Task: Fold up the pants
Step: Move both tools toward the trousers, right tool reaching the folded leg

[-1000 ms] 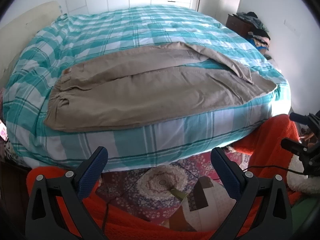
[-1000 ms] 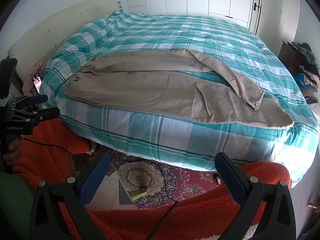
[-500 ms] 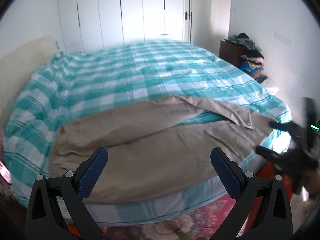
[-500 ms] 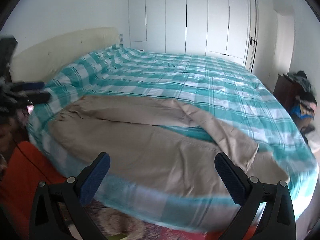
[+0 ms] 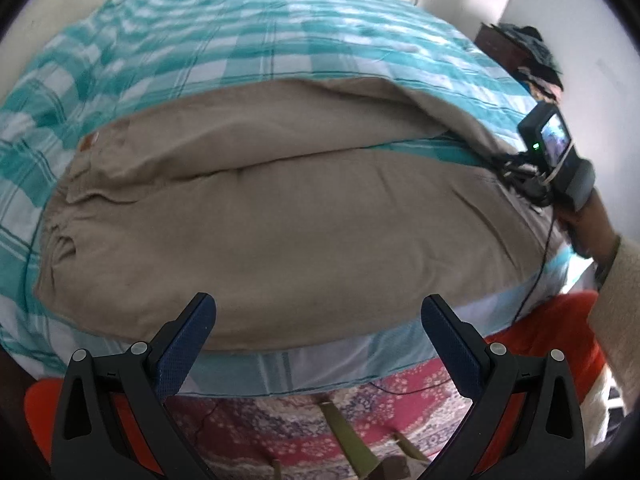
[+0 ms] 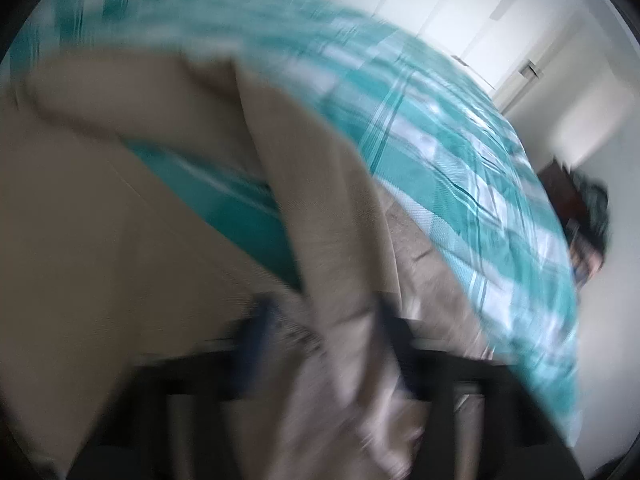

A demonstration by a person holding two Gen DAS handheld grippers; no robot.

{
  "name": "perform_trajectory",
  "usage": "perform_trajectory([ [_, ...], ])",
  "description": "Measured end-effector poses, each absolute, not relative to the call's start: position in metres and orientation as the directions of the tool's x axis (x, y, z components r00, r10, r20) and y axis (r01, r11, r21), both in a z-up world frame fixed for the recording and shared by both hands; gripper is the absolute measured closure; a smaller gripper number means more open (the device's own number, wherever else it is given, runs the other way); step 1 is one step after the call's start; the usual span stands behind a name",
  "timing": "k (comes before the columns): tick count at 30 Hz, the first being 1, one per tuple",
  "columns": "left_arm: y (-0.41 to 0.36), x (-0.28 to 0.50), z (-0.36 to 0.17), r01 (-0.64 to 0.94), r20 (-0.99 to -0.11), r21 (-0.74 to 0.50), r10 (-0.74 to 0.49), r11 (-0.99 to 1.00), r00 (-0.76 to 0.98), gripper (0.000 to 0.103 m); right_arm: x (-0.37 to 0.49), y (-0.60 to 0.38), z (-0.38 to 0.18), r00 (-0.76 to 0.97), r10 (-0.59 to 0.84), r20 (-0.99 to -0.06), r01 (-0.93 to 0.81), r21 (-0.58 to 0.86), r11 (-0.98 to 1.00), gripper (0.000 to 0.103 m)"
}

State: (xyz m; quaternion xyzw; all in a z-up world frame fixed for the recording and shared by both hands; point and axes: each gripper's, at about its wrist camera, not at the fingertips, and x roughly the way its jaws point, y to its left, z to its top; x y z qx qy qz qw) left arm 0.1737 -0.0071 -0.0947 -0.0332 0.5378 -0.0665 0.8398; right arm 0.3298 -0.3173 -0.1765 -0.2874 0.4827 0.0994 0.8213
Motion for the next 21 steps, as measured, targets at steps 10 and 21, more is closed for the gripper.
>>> perform_trajectory([
  [10, 0.001, 0.19, -0.098, 0.022, -0.896, -0.174, -0.168, 0.984, 0.412, 0.001, 0.566, -0.451, -0.055, 0.489, -0.115, -0.864, -0.163, -0.22, 0.962, 0.014],
  [21, -0.009, 0.193, -0.119, 0.043, -0.906, -0.202, -0.204, 0.978, 0.372, 0.001, 0.465, -0.577, -0.163, 0.45, 0.22, -0.865, 0.298, 0.378, 0.877, 0.038],
])
